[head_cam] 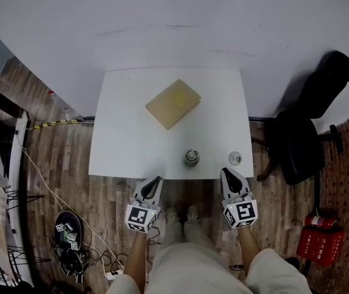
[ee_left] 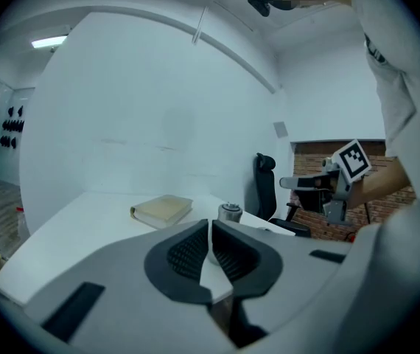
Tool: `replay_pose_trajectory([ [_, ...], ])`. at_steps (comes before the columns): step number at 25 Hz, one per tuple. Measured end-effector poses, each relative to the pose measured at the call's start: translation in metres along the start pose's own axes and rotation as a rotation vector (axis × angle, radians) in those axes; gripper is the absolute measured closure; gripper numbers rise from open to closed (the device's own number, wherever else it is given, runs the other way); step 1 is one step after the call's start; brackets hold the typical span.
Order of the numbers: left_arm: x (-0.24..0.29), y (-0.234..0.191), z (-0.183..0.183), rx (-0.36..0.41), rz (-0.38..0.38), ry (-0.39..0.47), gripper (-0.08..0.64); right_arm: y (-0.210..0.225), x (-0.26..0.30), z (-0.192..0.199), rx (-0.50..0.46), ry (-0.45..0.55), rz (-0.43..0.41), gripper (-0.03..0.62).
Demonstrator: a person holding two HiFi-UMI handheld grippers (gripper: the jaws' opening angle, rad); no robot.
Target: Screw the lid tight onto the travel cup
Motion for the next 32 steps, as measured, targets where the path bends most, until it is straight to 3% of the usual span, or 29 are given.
replay_pose_trajectory([
  [19,-0.034,0.02,-0.099,0.094,-0.036,0.084,0.552,-0.008,-0.05,-0.085,-0.091,0.101,0.008,0.594],
  [32,-0.054,0.03,-0.116,0.131,-0.046,0.126,0.552,-0.013,-0.074,-0.092,-0.12,0.138,0.033,0.594],
])
Point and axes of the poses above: the fingertips, and each gripper's own axes: x forward along the fingers, y to its right, z out of its underside, the point moved 10 cm from there along -x, backward along the fingers
